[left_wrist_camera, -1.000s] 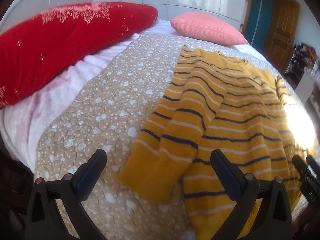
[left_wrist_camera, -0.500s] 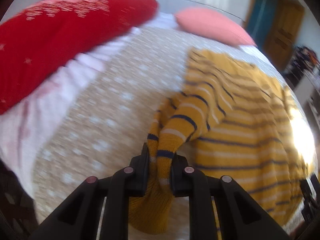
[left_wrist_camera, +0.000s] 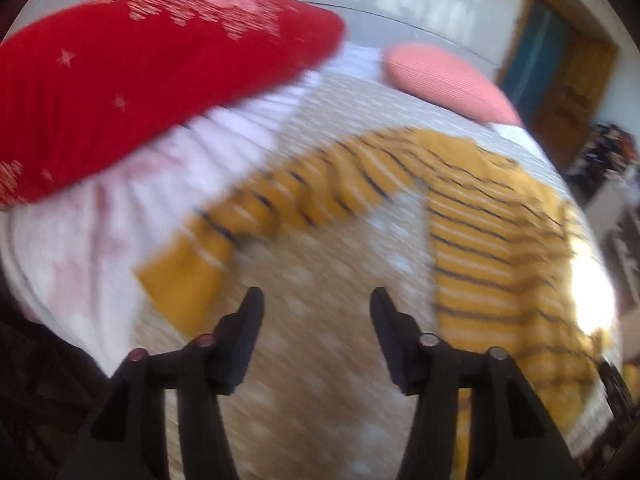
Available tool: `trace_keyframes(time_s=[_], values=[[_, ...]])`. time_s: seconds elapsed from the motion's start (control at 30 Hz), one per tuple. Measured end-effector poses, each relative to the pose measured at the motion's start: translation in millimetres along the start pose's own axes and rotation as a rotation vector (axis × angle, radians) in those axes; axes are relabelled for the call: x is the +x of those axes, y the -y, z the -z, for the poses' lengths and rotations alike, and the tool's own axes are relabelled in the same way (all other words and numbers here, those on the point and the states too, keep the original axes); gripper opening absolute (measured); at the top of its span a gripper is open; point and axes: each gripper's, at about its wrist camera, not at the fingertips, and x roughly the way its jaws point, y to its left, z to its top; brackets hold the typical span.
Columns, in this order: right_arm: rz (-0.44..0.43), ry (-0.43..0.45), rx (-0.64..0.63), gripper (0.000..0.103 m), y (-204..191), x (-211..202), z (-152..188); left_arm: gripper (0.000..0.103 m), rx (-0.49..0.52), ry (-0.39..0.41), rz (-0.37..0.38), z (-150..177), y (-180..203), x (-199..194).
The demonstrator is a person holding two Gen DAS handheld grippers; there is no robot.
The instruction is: Fold small clothes
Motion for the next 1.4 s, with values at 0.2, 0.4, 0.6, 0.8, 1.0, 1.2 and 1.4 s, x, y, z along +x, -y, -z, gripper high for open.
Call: trace_keyframes(time_s=[0.2,0.4,0.6,0.8,1.0,1.2,1.4], values=[[-0.046,-0.021,0.021,0.093,5,-6,12,0.062,0.082,-0.143,0.240,53,64,23],[-0.165,-0.096,0.033,0.060,-1,11,24,0.008,0.095,-0.174,0.171,54,91,29],[-0.304,-0.139,0.074,0.030,17,-5,26,0.008,0.061,-0.102,0.028,38,57,-12],[-0.289,-0.045,0.411,0.072,101,-13,29,0.049,-0.023,-0.039,0.058,48,27,-43],[-0.306,-0.026,0.619,0.072,138,26,7,0.050,0.024,-0.070,0.068,48,52,-33],[-0.331,-0.052,0.573,0.007,135,54,-41,0.050,0.081,-0.091,0.054,46,80,-33],[-0.051,0.124,0.469,0.006,219,29,-130,0.054,0.095,-0.059,0.052,40,91,-38]])
